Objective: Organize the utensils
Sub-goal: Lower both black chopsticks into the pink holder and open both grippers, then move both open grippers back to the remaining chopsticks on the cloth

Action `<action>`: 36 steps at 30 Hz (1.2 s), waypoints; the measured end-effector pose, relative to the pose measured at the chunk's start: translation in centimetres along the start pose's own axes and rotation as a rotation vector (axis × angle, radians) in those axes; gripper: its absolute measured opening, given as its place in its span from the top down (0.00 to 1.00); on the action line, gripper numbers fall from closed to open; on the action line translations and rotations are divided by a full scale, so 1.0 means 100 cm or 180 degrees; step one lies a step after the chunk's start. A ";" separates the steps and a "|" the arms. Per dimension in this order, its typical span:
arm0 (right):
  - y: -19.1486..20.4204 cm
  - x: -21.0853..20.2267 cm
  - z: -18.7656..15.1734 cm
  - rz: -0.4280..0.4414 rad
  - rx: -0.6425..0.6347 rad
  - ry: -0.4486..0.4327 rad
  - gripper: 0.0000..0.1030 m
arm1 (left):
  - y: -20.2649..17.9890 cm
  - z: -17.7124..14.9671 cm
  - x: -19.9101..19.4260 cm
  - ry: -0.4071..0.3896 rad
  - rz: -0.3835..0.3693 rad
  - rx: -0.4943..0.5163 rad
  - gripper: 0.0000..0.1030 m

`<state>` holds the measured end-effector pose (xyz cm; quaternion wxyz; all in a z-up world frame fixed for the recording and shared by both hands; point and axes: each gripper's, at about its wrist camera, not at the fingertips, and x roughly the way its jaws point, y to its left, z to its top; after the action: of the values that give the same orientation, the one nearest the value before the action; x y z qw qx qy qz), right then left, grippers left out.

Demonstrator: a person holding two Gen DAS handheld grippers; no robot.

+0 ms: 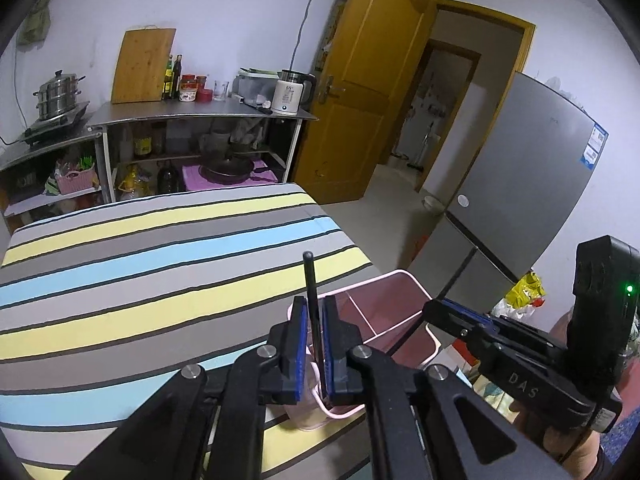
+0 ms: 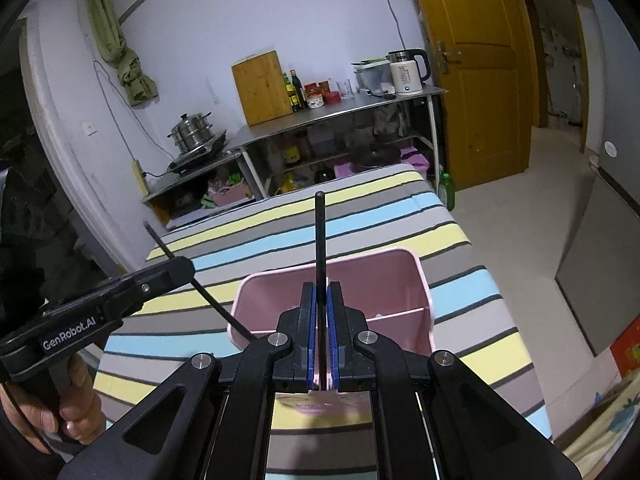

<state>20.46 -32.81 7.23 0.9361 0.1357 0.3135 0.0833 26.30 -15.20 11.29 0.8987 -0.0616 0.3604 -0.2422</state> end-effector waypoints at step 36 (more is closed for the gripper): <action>0.078 -0.057 -0.091 0.0320 -0.0463 -0.0058 0.86 | 0.061 -0.138 -0.127 -0.0263 0.0602 -0.0291 0.80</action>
<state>9.84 -24.97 5.86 0.9410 0.0836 0.2910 0.1514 11.42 -2.85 7.33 0.9279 -0.0783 0.3379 -0.1369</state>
